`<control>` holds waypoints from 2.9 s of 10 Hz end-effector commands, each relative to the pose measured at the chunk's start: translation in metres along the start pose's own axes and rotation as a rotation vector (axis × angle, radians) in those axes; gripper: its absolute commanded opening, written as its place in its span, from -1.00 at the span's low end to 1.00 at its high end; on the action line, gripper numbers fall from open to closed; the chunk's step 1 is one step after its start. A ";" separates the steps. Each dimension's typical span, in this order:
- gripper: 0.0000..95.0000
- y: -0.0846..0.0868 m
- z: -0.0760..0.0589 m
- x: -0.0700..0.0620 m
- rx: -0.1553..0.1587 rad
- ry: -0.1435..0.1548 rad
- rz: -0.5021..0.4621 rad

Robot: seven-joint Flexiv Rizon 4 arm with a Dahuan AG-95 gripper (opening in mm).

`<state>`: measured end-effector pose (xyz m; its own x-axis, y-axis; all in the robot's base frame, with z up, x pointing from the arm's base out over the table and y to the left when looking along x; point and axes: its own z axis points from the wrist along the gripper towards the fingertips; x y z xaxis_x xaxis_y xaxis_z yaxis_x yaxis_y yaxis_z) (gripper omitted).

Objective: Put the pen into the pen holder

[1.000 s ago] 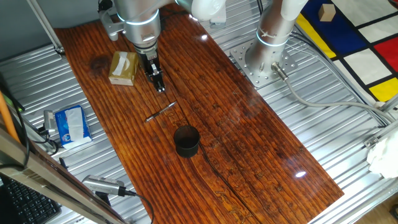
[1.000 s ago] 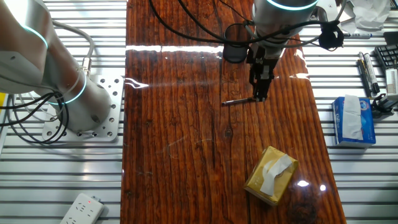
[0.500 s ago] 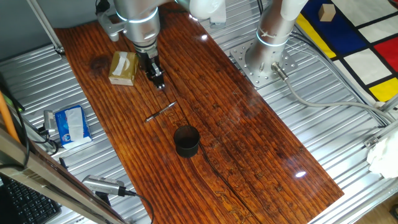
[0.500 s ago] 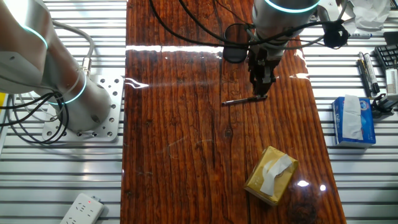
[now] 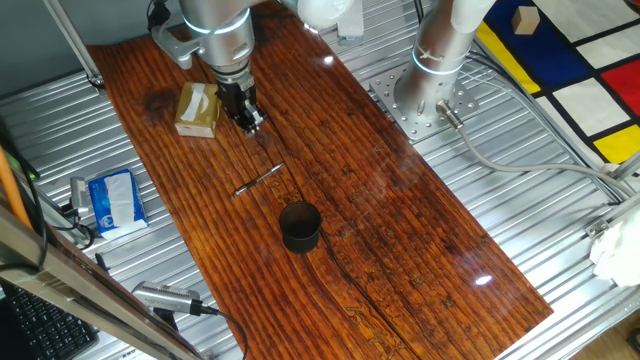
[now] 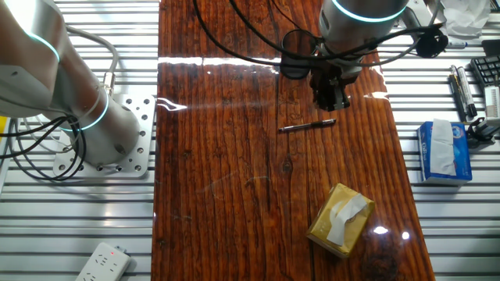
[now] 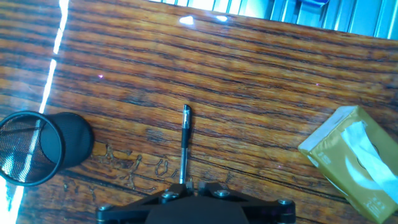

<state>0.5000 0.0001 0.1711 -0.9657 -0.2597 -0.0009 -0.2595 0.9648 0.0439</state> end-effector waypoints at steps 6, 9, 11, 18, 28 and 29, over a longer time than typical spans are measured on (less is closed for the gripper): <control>-1.00 0.000 0.000 0.000 0.001 0.006 -0.018; -1.00 0.000 0.000 0.000 -0.002 0.007 -0.009; -1.00 0.001 0.000 0.001 -0.008 0.006 -0.001; -0.60 0.002 0.000 0.000 -0.063 -0.012 0.010; 0.20 0.014 0.083 -0.006 -0.014 -0.041 0.031; 0.20 0.014 0.087 -0.006 0.003 -0.043 0.029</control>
<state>0.4995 0.0195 0.0857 -0.9731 -0.2266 -0.0422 -0.2285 0.9724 0.0467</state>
